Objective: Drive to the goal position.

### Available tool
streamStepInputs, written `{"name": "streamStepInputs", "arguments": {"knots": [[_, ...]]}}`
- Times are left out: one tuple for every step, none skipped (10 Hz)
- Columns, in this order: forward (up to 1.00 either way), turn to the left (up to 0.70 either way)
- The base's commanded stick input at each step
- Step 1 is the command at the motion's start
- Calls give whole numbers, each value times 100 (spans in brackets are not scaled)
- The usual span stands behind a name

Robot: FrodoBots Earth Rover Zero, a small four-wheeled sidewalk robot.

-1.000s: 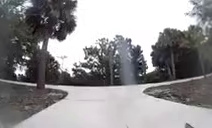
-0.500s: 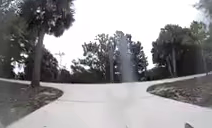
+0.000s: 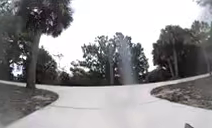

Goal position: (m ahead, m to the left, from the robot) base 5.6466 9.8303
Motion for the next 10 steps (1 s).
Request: {"name": "streamStepInputs", "arguments": {"knots": [[59,3],[59,3],[59,3],[59,3],[59,3],[59,3],[59,3],[59,8],[59,15],[59,15]]}}
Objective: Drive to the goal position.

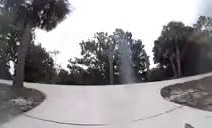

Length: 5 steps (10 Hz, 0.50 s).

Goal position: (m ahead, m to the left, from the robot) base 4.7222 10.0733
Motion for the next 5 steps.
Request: {"name": "streamStepInputs", "arguments": {"knots": [[59,15],[59,15],[59,15],[59,15],[59,15]]}}
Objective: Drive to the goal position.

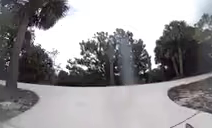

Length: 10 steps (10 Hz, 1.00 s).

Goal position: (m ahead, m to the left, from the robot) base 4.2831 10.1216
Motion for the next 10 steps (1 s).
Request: {"name": "streamStepInputs", "arguments": {"knots": [[59,15],[59,15],[59,15],[59,15],[59,15],[59,15],[59,15],[59,15],[59,15],[59,15]]}}
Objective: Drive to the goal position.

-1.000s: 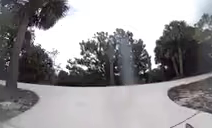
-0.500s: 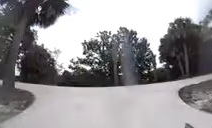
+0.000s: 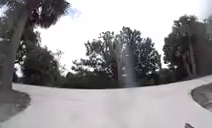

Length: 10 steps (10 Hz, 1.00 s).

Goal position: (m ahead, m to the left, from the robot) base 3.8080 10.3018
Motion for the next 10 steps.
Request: {"name": "streamStepInputs", "arguments": {"knots": [[59,15],[59,6],[59,2],[59,1],[59,2],[59,11],[59,15],[59,15],[59,15],[59,15]]}}
